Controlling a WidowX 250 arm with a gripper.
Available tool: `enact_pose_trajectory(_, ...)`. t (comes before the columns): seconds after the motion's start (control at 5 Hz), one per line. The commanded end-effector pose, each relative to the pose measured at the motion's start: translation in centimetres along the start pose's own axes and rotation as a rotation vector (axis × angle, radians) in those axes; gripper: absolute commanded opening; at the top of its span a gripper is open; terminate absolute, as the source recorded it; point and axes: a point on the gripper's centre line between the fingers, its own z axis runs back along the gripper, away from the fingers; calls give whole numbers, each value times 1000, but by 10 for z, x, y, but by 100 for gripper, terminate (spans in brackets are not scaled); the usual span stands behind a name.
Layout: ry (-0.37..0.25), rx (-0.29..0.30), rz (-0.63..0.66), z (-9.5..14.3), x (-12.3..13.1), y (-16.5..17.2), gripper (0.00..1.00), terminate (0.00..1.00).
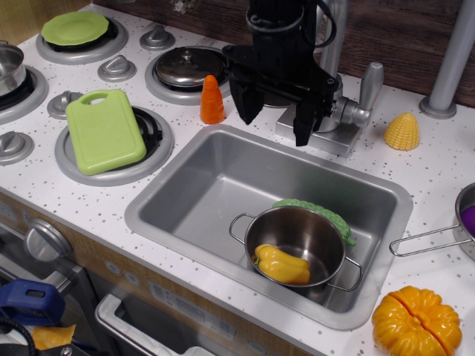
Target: Turn faucet front to left
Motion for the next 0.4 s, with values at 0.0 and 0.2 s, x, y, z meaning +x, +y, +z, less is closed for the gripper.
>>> enact_pose_trajectory(0.0,-68,8,46,11,3,-17,100,0)
enact_pose_trajectory(0.2,-118,-11,46,10,5,-29,100,0)
